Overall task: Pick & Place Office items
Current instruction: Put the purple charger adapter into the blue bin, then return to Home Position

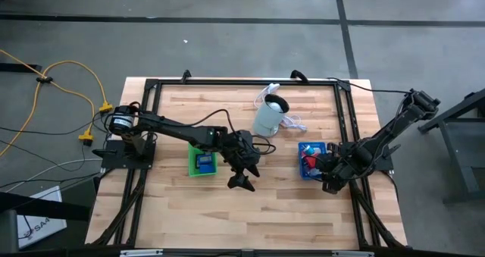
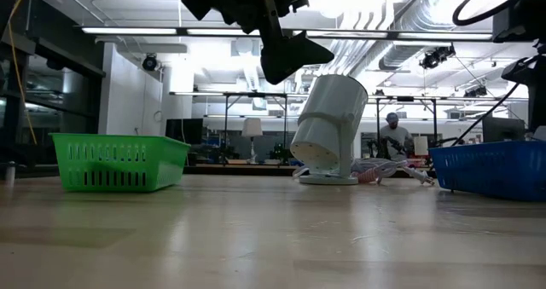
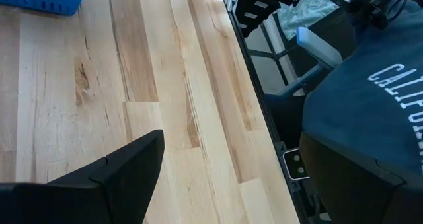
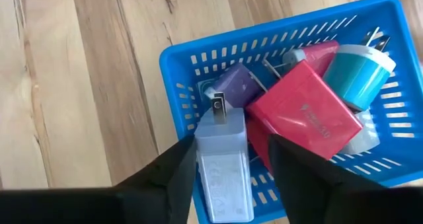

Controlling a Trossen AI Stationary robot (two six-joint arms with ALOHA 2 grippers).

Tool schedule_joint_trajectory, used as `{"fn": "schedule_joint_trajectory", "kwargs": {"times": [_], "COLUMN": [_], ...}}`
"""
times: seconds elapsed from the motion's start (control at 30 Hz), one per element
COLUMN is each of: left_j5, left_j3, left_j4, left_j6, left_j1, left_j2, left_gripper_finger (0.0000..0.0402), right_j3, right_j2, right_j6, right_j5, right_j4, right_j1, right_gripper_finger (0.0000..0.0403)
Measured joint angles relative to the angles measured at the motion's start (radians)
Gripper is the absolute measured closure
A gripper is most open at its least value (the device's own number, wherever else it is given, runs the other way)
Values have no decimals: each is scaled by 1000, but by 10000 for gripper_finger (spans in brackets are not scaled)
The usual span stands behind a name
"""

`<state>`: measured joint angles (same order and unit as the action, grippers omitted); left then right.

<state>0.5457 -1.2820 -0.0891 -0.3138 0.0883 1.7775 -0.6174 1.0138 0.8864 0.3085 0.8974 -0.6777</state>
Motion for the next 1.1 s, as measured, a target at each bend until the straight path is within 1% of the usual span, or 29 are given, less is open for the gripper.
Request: {"fn": "schedule_joint_trajectory", "kwargs": {"times": [0.17, 0.37, 0.57, 0.7, 0.8, 0.93, 1.1], "left_j5": [0, 0, 6, 8, 8, 64, 129], "left_j3": [0, 0, 0, 0, 0, 0, 0], "left_j4": [0, 0, 0, 1, 22, 54, 53], "left_j6": [0, 0, 0, 0, 0, 0, -11], "left_j1": [0, 0, -2, -10, -17, -33, -64], "left_j2": [0, 0, 0, 0, 0, -3, -4], "left_gripper_finger": [57, 57, 57, 57, 57, 57, 57], "right_j3": [0, 0, -2, -43, -84, -129, -132], "right_j2": [0, 0, 0, 0, -3, -6, -6], "right_j6": [0, -1, -112, -151, -194, -266, -288], "right_j5": [2, 6, 25, 72, 81, 85, 86], "right_j4": [0, -1, -1, -1, 4, -1, -97], "right_j1": [0, 0, 0, 2, 19, 53, 82], "right_gripper_finger": [217, 217, 216, 216, 216, 216, 216]}}
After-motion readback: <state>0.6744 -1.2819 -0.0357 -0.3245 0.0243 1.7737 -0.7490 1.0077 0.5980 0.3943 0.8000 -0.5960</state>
